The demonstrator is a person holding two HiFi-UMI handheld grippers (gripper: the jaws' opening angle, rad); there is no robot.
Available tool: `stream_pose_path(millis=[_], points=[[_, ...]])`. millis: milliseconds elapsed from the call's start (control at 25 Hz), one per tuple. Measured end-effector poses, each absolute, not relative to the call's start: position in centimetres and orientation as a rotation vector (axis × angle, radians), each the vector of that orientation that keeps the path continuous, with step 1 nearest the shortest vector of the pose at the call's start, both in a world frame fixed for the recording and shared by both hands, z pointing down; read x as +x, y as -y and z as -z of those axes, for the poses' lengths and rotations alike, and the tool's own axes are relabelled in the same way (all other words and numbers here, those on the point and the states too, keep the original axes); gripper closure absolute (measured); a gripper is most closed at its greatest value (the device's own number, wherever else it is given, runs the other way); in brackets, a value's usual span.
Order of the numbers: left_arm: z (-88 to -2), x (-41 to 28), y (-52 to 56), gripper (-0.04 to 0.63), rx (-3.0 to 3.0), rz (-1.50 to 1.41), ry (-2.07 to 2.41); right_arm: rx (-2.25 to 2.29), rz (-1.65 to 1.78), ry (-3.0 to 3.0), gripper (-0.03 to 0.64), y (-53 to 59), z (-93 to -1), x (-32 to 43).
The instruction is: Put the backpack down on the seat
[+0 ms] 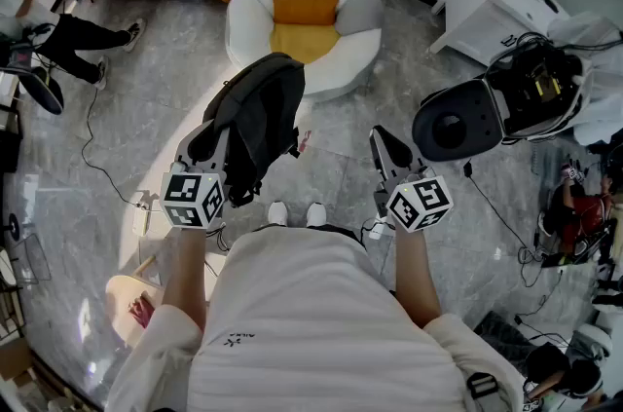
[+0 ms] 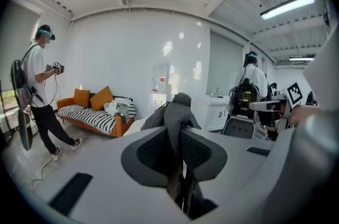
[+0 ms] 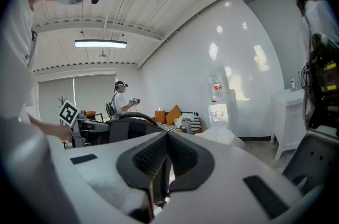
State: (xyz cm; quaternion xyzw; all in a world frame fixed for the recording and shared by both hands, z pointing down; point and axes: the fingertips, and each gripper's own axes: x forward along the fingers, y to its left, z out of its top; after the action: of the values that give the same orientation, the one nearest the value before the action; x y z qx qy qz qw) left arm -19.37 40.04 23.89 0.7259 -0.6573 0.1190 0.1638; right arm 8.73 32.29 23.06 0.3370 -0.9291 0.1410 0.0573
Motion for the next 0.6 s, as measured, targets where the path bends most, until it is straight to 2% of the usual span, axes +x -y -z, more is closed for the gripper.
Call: stream_pose_path(millis=[600], points=[[-23.5, -17.2, -42.7, 0.522, 2.012, -0.327, 1.932, 1.045, -0.48, 2.868, 0.591, -33.8, -23.0, 12.3]])
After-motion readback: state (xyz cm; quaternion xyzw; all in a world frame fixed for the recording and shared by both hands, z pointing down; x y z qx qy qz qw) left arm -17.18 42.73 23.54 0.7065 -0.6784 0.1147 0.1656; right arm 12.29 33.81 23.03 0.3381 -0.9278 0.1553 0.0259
